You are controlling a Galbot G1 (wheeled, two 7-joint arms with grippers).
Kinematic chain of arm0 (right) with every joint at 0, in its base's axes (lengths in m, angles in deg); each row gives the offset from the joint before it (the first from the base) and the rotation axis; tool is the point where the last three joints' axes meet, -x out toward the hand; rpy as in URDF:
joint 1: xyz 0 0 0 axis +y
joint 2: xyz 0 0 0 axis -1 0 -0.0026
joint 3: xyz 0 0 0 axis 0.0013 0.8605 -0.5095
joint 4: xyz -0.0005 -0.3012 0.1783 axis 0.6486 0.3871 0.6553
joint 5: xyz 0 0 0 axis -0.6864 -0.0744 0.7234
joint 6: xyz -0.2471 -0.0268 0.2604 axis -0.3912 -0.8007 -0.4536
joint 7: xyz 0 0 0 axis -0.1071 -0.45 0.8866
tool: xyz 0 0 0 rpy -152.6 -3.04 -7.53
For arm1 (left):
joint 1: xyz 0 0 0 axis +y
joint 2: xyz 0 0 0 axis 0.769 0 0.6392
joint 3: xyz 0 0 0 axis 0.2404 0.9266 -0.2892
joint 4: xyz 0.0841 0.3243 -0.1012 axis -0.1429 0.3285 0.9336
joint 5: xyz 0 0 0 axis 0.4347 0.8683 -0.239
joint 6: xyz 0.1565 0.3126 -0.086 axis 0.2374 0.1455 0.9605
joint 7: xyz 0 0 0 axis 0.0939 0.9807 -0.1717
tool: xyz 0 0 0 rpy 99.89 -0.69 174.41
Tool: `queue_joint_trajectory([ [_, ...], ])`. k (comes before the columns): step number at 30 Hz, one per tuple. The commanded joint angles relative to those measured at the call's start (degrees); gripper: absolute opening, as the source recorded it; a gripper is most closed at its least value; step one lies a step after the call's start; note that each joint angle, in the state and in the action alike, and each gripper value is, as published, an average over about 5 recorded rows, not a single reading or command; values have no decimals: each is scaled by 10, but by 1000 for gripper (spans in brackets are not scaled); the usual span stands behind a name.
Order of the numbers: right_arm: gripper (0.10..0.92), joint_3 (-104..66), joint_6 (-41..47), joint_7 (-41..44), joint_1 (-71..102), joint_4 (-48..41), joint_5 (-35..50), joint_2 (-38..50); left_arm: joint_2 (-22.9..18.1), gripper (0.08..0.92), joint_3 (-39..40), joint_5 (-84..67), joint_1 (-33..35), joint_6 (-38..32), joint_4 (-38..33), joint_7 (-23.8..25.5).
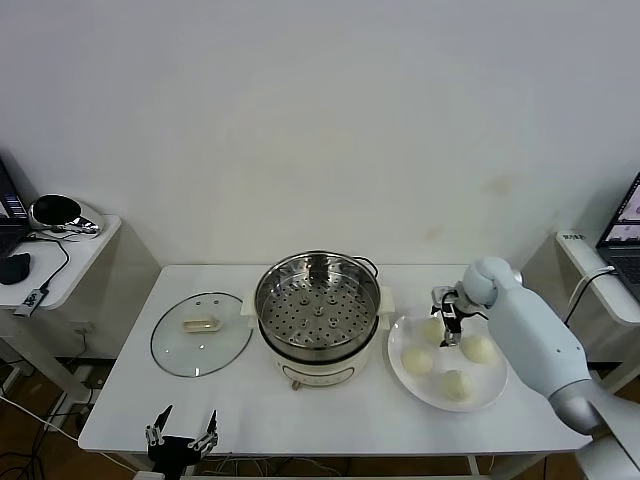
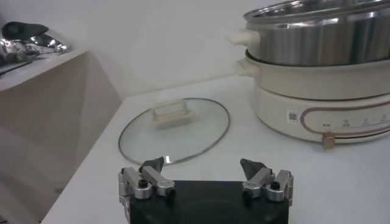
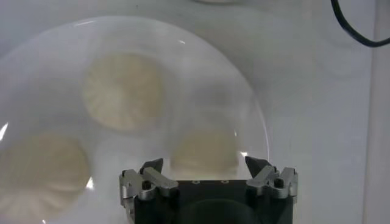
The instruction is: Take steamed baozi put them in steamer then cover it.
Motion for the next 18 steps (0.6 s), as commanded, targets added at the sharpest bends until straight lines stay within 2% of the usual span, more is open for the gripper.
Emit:
queue_joint_trajectory([
  [1,706,1,2,-5,0,-6,-1,-1,0,823,1,0,-1,0,2,0],
  [6,639,1,4,-7,-1,-6,3,-1,0,823,2,1,0,0,2,0],
  [11,611,2,7,-6,-5,-1,22,6,0,823,2,1,-1,0,2,0],
  [18,586,46,27,17,-49,46,104,55,2,823,6,0,-7,0,4,0],
])
